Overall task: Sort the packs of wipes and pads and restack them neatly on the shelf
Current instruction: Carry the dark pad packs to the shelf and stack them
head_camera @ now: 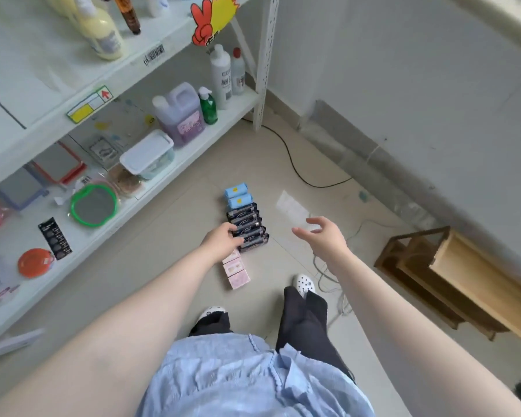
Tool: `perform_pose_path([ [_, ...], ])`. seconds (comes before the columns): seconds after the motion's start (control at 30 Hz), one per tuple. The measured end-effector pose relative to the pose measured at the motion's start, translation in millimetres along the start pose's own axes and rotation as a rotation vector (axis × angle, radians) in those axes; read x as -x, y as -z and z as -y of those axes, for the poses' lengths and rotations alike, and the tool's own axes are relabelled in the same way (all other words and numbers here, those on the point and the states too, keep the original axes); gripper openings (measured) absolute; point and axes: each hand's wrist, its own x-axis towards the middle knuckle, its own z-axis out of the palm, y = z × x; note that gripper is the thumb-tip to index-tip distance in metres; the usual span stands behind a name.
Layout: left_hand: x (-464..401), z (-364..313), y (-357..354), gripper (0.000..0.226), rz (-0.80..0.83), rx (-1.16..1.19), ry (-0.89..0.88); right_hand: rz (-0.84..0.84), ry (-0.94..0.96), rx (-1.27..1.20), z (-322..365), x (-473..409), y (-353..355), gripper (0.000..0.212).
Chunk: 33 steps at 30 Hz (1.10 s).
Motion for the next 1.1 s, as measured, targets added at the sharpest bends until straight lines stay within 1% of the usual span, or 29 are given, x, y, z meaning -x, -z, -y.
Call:
perform_pose_path([
  [0.17, -23.9, -17.0, -32.7, 0.04, -0.185, 0.373, 0.218, 0.152, -0.009, 0.081, 9.3, -68.3, 40.2, 0.057],
  [0.27, -27.9, -21.7, -56.8, 0.04, -0.249, 0.584, 0.342, 0.24, 0.002, 0.16, 15.0, -99.2, 57.7, 0.056],
  [0.4, -37.4, -28.6, -75.1, 0.038, -0.288, 0.733, 0.441, 0.337, 0.048, 0.275, 28.7, -141.9, 64.2, 0.061],
  [0.53, -68.4, -27.9, -78.3, 0.035, -0.272, 0.758, 0.444, 0.401, 0.076, 0.34, 45.6, -184.3, 54.1, 0.058],
  [0.63, -107.8, -23.8, -82.9, 0.035, -0.27, 0.769, 0.424, 0.423, 0.076, 0.368, 44.2, -222.2, 33.9, 0.059],
  [0.7, -138.5, -17.7, -95.1, 0.035, -0.248, 0.813, 0.427, 0.443, 0.055, 0.388, 31.1, -252.0, 15.7, 0.059],
  [0.77, -172.7, -3.3, -114.5, 0.029, -0.239, 0.87, 0.452, 0.452, 0.024, 0.399, 11.6, -284.9, -6.9, 0.06],
  [0.9, -246.0, 46.2, -175.7, 0.011, -0.296, 1.094, 0.633, 0.477, -0.05, 0.393, -47.5, -357.0, -65.7, 0.066],
  [1.0, -306.1, 89.7, -225.1, 0.024, -0.349, 1.237, 0.752, 0.504, -0.089, 0.384, -100.6, -411.9, -116.0, 0.075],
  [1.03, -326.4, 104.2, -241.4, 0.023, -0.36, 1.271, 0.777, 0.508, -0.098, 0.379, -116.8, -428.3, -132.1, 0.077],
  [1.07, -345.1, 116.8, -256.3, 0.029, -0.366, 1.301, 0.797, 0.517, -0.108, 0.369, -132.4, -442.9, -146.9, 0.078],
  [1.1, -362.0, 128.8, -270.1, 0.047, -0.365, 1.334, 0.815, 0.53, -0.114, 0.357, -147.5, -456.1, -161.3, 0.079],
])
